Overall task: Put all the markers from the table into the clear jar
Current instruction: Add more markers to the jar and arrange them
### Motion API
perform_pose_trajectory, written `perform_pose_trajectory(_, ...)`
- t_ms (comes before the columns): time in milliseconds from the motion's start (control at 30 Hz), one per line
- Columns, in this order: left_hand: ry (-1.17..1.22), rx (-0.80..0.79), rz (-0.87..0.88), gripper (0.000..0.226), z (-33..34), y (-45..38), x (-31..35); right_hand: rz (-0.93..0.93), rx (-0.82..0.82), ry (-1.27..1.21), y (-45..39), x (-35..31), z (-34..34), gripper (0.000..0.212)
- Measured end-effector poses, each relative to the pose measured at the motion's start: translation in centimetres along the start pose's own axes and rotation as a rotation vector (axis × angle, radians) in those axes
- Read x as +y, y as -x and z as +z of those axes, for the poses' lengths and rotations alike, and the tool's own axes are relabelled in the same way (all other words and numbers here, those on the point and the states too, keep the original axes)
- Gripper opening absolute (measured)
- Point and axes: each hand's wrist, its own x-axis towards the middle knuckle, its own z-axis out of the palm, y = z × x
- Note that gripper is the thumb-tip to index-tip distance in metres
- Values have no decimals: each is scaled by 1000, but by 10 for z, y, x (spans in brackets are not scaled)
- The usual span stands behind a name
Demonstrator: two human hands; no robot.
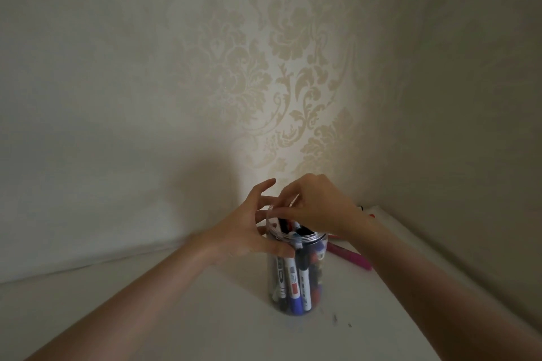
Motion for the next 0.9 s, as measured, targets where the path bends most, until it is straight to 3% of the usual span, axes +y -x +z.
perform_pose_trajectory(167, 8, 9, 11, 119, 0, -1, -2, 74, -35, 311, -12, 1, 9, 22)
perform_pose_trajectory(233, 21, 3, 4, 117, 0, -1, -4, 58, -10, 284, -11, 0, -1, 19)
perform_pose_trajectory(367, 75, 67, 0, 120, -17, -2, -9, 228, 388, -4, 11, 62, -24, 8)
perform_pose_trajectory(400, 81, 105, 4, 124, -24, -3, -10, 311, 333, 63, 20, 88, -19, 8)
perform_pose_trajectory(467, 115, 156, 9, 127, -35, -4, -13, 449, 46, 223, 45, 132, 9, 8)
perform_pose_trajectory(533, 160, 115, -2, 122, -39, -4, -17, 555, -93, 214, 66, 157, 42, 36)
perform_pose_trajectory(600, 126, 50, -17, 125, -32, -5, -18, 601, -46, 215, 74, 169, 65, 58)
perform_pose_trajectory(733, -66, 60, -34, 138, -10, -11, -15, 475, 63, 314, 62, 172, 78, 77)
perform_pose_trajectory(900, -106, 93, -32, 133, -4, -18, -14, 402, -24, 344, 46, 182, 78, 93)
